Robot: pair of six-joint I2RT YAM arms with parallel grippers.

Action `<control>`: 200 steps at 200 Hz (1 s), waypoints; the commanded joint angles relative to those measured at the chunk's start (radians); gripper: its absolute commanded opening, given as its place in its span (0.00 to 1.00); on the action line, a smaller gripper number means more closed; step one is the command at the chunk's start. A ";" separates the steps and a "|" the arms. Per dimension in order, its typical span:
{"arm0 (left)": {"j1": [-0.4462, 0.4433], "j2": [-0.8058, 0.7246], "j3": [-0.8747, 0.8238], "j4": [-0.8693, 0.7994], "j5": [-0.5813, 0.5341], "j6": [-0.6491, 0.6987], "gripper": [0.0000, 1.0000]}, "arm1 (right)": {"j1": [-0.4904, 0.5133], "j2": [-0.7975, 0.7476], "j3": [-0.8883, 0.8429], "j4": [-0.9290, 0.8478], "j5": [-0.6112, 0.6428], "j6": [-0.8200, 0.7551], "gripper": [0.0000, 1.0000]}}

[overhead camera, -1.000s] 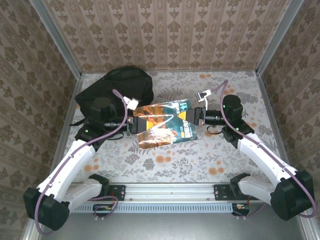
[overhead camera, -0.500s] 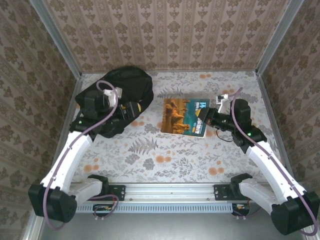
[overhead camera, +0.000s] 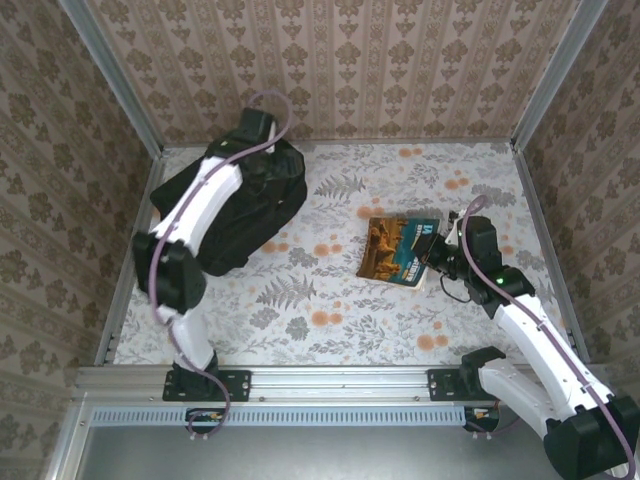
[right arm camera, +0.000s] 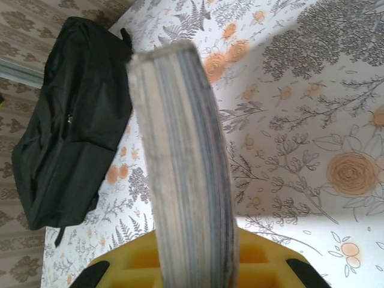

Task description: Pack the student bag

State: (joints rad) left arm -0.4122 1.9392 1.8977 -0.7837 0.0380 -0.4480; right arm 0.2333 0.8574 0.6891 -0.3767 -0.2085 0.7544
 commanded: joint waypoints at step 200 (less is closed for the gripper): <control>-0.168 0.526 0.502 -0.311 0.007 0.283 0.26 | -0.101 -0.251 -0.119 -0.088 -0.074 -0.006 0.00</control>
State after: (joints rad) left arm -0.5430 2.4668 2.4241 -1.0737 -0.0128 -0.1993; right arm 0.1390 0.6559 0.5652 -0.4549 -0.2588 0.7368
